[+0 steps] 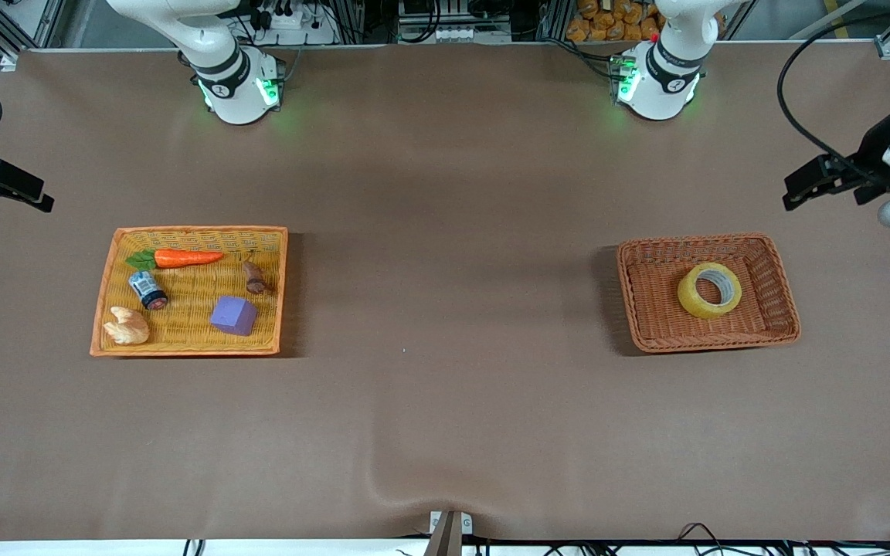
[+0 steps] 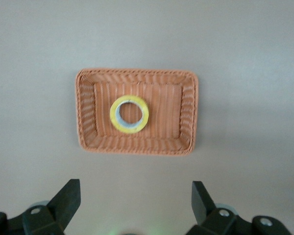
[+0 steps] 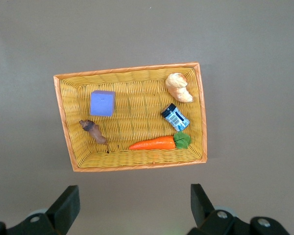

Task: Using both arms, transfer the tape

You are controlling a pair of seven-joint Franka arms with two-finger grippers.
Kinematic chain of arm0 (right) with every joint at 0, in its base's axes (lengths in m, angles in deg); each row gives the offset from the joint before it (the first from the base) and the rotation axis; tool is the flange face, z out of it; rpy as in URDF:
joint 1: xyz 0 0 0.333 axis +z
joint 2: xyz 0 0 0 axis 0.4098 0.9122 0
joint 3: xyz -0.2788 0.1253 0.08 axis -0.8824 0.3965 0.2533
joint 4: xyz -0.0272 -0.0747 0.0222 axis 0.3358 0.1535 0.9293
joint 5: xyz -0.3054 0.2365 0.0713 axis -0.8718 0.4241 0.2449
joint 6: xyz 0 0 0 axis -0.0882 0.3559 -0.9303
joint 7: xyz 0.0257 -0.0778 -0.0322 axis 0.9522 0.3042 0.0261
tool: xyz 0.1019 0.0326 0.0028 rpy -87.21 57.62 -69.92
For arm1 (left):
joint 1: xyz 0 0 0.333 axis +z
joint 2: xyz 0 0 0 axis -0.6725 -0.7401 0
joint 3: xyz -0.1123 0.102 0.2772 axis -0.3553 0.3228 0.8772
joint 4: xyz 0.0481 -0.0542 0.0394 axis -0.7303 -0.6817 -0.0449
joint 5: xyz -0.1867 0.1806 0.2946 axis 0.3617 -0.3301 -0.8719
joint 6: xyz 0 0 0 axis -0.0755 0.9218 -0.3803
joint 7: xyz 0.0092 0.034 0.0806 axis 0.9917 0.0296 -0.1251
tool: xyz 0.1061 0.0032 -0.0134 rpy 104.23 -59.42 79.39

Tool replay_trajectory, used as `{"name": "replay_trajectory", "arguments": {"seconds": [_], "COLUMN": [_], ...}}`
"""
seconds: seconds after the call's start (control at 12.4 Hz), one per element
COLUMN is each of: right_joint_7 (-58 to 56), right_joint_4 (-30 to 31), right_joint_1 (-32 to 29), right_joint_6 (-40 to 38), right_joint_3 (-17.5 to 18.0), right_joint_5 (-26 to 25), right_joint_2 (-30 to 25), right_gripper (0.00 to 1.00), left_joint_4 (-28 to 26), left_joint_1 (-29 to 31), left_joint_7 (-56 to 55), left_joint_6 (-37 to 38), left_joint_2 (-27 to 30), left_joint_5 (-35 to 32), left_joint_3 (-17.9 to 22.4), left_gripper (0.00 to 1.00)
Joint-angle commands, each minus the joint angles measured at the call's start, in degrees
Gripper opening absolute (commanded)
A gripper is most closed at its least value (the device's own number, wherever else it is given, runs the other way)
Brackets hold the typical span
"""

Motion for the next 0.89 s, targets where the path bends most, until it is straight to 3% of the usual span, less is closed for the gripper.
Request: {"name": "replay_trajectory", "arguments": {"seconds": [0.0, 0.16, 0.81], "right_joint_7": [0.07, -0.02, 0.07], "right_joint_4": [-0.67, -0.76, -1.37], "right_joint_1": [-0.48, -0.66, -0.4], "right_joint_6": [0.15, 0.59, 0.59], "right_joint_3": [0.5, 0.5, 0.5], "right_joint_5": [1.2, 1.2, 1.2], "right_joint_2": [0.01, 0.1, 0.19], "right_gripper": [1.0, 1.0, 1.0], "left_joint_4": [-0.08, -0.17, 0.36], "left_joint_1": [-6.49, -10.35, -11.86], "left_joint_7": [1.12, 1.74, 5.87], "left_joint_6": [2.15, 2.15, 2.15], "left_joint_2": [1.19, 1.45, 1.54], "left_joint_5": [0.19, 0.19, 0.11], "left_joint_3": [7.54, 11.22, 12.3], "left_gripper": [1.0, 1.0, 1.0]}}
